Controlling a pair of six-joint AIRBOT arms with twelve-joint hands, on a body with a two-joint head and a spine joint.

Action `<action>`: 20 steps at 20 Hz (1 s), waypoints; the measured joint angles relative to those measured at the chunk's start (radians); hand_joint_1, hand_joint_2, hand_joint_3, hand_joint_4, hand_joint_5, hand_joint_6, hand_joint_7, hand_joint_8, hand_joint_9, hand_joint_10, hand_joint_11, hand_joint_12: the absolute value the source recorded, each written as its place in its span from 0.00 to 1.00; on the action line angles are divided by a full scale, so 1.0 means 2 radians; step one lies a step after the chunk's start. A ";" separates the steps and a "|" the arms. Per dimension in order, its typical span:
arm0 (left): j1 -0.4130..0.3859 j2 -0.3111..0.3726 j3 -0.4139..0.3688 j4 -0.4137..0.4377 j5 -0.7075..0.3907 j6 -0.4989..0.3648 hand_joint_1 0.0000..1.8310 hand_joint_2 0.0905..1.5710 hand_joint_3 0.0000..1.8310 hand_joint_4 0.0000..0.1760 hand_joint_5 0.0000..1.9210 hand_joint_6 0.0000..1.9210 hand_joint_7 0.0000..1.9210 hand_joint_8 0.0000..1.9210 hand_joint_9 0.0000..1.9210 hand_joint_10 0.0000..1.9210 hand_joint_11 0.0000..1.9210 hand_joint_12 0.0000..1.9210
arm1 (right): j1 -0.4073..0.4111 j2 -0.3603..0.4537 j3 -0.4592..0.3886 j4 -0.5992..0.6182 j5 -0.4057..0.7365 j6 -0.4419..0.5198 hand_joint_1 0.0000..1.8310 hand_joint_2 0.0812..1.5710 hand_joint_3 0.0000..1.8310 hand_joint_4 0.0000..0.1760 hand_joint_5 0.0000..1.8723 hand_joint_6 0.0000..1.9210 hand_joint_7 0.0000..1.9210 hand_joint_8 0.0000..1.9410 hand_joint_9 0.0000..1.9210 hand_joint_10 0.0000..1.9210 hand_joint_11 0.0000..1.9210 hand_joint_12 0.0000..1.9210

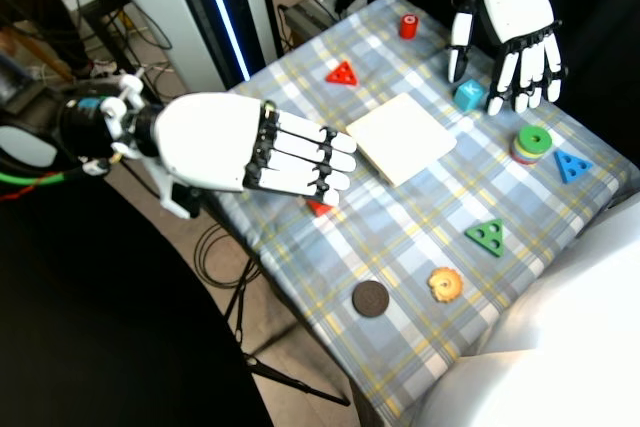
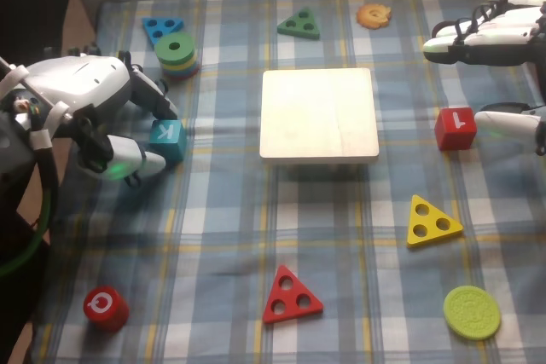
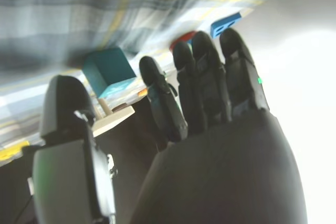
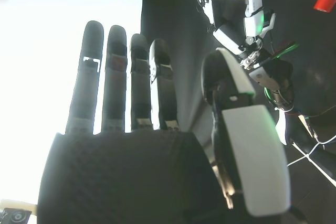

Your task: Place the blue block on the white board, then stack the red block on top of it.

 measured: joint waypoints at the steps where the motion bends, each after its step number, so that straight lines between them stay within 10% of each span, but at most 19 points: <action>1: 0.000 -0.002 0.002 -0.001 0.000 0.000 0.54 0.72 0.00 1.00 0.46 0.58 0.32 0.00 0.25 0.00 0.08 0.14 | 0.000 0.000 0.000 0.000 0.000 0.000 0.29 0.84 0.00 0.00 0.24 0.00 0.25 0.00 0.26 0.00 0.13 0.38; 8: -0.003 -0.008 0.002 -0.008 -0.006 -0.002 0.55 0.70 0.00 0.94 0.50 0.52 0.37 0.00 0.28 0.00 0.08 0.15 | 0.000 0.000 -0.001 -0.001 0.000 0.000 0.31 0.85 0.00 0.00 0.24 0.00 0.25 0.00 0.26 0.00 0.12 0.39; 15: -0.003 0.002 -0.022 0.027 -0.044 -0.074 0.60 0.69 0.00 0.00 0.52 0.49 0.38 0.00 0.27 0.00 0.07 0.17 | 0.000 0.000 -0.002 -0.001 0.000 0.001 0.27 0.87 0.00 0.00 0.24 0.00 0.26 0.00 0.27 0.00 0.13 0.36; 20: -0.028 0.014 -0.043 0.111 -0.069 -0.130 0.60 0.67 0.00 0.07 0.55 0.44 0.38 0.00 0.26 0.00 0.07 0.18 | 0.000 0.000 -0.002 -0.001 0.000 0.001 0.28 0.87 0.00 0.00 0.24 0.00 0.26 0.00 0.27 0.00 0.13 0.36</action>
